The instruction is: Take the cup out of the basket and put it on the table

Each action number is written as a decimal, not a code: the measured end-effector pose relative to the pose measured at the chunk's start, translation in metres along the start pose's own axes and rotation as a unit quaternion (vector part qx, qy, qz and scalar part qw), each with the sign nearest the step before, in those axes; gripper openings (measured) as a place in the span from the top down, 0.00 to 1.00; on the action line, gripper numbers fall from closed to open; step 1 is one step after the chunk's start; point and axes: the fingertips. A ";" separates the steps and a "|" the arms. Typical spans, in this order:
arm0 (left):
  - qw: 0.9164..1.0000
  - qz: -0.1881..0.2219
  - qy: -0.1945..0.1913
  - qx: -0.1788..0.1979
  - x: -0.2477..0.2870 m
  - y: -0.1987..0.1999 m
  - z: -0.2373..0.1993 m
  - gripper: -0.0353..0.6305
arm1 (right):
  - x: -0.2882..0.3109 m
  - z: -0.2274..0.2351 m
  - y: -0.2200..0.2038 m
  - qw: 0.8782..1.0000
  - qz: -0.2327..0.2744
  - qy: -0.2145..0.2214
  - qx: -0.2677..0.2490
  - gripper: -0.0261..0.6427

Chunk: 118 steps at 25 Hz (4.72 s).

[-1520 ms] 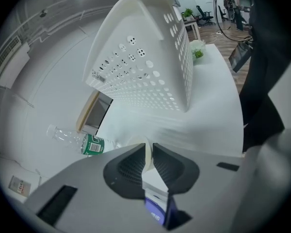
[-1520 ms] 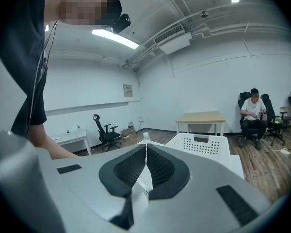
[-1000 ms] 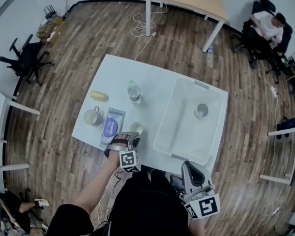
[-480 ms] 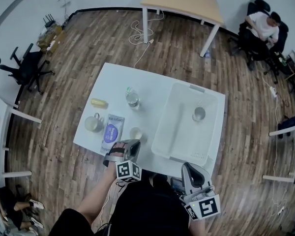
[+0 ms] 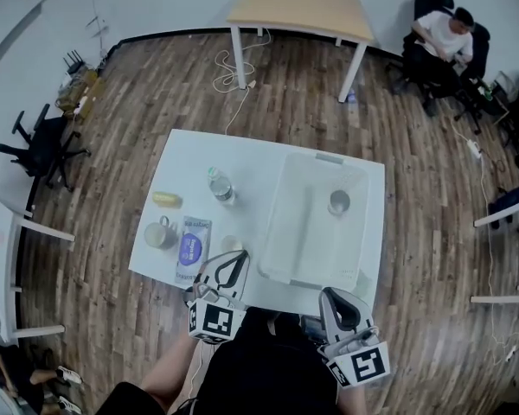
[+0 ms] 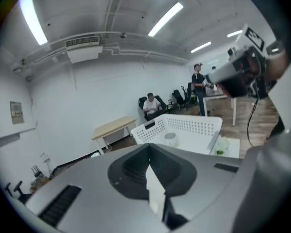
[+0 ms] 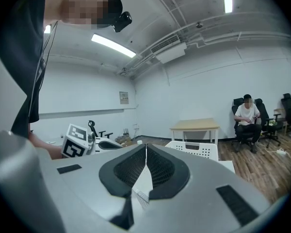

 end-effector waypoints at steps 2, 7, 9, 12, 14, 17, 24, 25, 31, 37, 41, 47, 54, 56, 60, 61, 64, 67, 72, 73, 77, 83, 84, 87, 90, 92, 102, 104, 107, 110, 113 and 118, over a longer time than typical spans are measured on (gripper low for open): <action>0.998 0.039 -0.033 -0.035 -0.001 0.030 0.014 0.93 | -0.002 0.003 0.002 1.000 0.003 -0.004 0.000 0.92; 0.984 0.125 -0.113 -0.053 -0.003 0.093 0.055 0.93 | -0.009 0.011 0.005 1.000 0.013 -0.018 0.002 0.92; 0.981 0.136 -0.132 -0.042 -0.002 0.105 0.071 0.93 | -0.013 0.014 0.003 1.000 0.015 -0.023 0.003 0.92; 0.975 0.146 -0.159 -0.043 0.000 0.112 0.088 0.93 | -0.018 0.017 0.001 0.999 0.016 -0.032 0.005 0.92; 0.973 0.149 -0.171 -0.048 0.002 0.114 0.095 0.93 | -0.021 0.019 -0.001 0.999 0.015 -0.037 0.007 0.92; 0.971 0.148 -0.179 -0.051 0.006 0.116 0.101 0.94 | -0.027 0.023 -0.001 0.999 0.016 -0.045 0.009 0.92; 0.971 0.148 -0.186 -0.026 0.010 0.123 0.110 0.93 | -0.033 0.027 0.000 0.999 0.018 -0.050 0.009 0.92; 0.971 0.144 -0.188 -0.025 0.011 0.122 0.112 0.93 | -0.033 0.028 0.000 0.999 0.018 -0.050 0.009 0.92; 0.975 0.119 -0.187 0.010 0.028 0.120 0.110 0.93 | -0.037 0.035 0.001 0.998 0.022 -0.062 0.013 0.92; 0.973 0.077 -0.205 0.073 0.058 0.111 0.116 0.93 | -0.051 0.049 0.000 0.995 0.026 -0.089 0.021 0.92; 0.968 0.063 -0.214 0.116 0.083 0.107 0.118 0.91 | -0.061 0.057 -0.002 0.993 0.028 -0.109 0.026 0.92; 0.948 0.030 -0.202 0.243 0.132 0.090 0.124 0.80 | -0.080 0.069 -0.009 0.989 0.025 -0.142 0.035 0.92; 0.906 -0.017 -0.202 0.372 0.190 0.063 0.137 0.70 | -0.097 0.085 -0.009 0.984 0.026 -0.174 0.042 0.92; 0.891 -0.034 -0.211 0.400 0.207 0.053 0.142 0.65 | -0.102 0.090 -0.011 0.982 0.024 -0.183 0.045 0.92; 0.864 -0.053 -0.213 0.453 0.239 0.037 0.149 0.55 | -0.110 0.099 -0.014 0.979 0.020 -0.198 0.051 0.92; 0.860 -0.057 -0.214 0.460 0.246 0.032 0.151 0.55 | -0.112 0.101 -0.014 0.978 0.020 -0.202 0.052 0.92; 0.849 -0.072 -0.222 0.474 0.263 0.017 0.157 0.55 | -0.118 0.107 -0.016 0.976 0.017 -0.212 0.054 0.92; 0.839 -0.091 -0.232 0.484 0.276 -0.003 0.163 0.55 | -0.125 0.113 -0.018 0.973 0.015 -0.223 0.057 0.92; 0.831 -0.115 -0.241 0.488 0.297 -0.031 0.170 0.59 | -0.133 0.122 -0.021 0.970 0.011 -0.236 0.060 0.92; 0.831 -0.117 -0.241 0.487 0.301 -0.035 0.170 0.61 | -0.133 0.123 -0.022 0.969 0.010 -0.239 0.060 0.92; 0.832 -0.123 -0.240 0.484 0.310 -0.048 0.173 0.66 | -0.138 0.127 -0.024 0.967 0.006 -0.247 0.063 0.92; 0.838 -0.111 -0.223 0.485 0.318 -0.042 0.177 0.82 | -0.146 0.130 -0.023 0.965 0.001 -0.254 0.062 0.92; 0.839 -0.109 -0.221 0.485 0.318 -0.040 0.178 0.84 | -0.147 0.131 -0.023 0.965 0.001 -0.255 0.062 0.92; 0.843 -0.109 -0.217 0.481 0.320 -0.042 0.179 0.90 | -0.148 0.130 -0.025 0.965 -0.001 -0.255 0.061 0.92; 0.845 -0.113 -0.214 0.477 0.320 -0.043 0.177 0.91 | -0.149 0.130 -0.024 0.965 0.000 -0.254 0.060 0.92; 0.846 -0.112 -0.213 0.476 0.319 -0.040 0.177 0.91 | -0.152 0.130 -0.024 0.965 0.000 -0.253 0.060 0.92; 0.854 -0.099 -0.192 0.474 0.308 -0.019 0.170 0.92 | -0.153 0.127 -0.025 0.968 0.004 -0.244 0.057 0.92; 0.854 -0.095 -0.185 0.477 0.303 -0.011 0.167 0.92 | -0.152 0.125 -0.024 0.969 0.005 -0.240 0.055 0.92; 0.859 -0.082 -0.173 0.475 0.291 0.009 0.162 0.92 | -0.149 0.123 -0.022 0.971 0.009 -0.232 0.054 0.92; 0.865 -0.064 -0.157 0.472 0.275 0.032 0.157 0.92 | -0.145 0.118 -0.020 0.974 0.012 -0.220 0.050 0.92; 0.873 -0.045 -0.141 0.466 0.255 0.053 0.152 0.92 | -0.140 0.112 -0.018 0.978 0.018 -0.203 0.046 0.92; 0.873 -0.032 -0.107 0.475 0.223 0.084 0.133 0.92 | -0.129 0.103 -0.012 0.983 0.025 -0.175 0.038 0.92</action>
Point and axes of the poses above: the fingertips, and each gripper's own axes: x forward along the fingers, z to its right, y out of its top
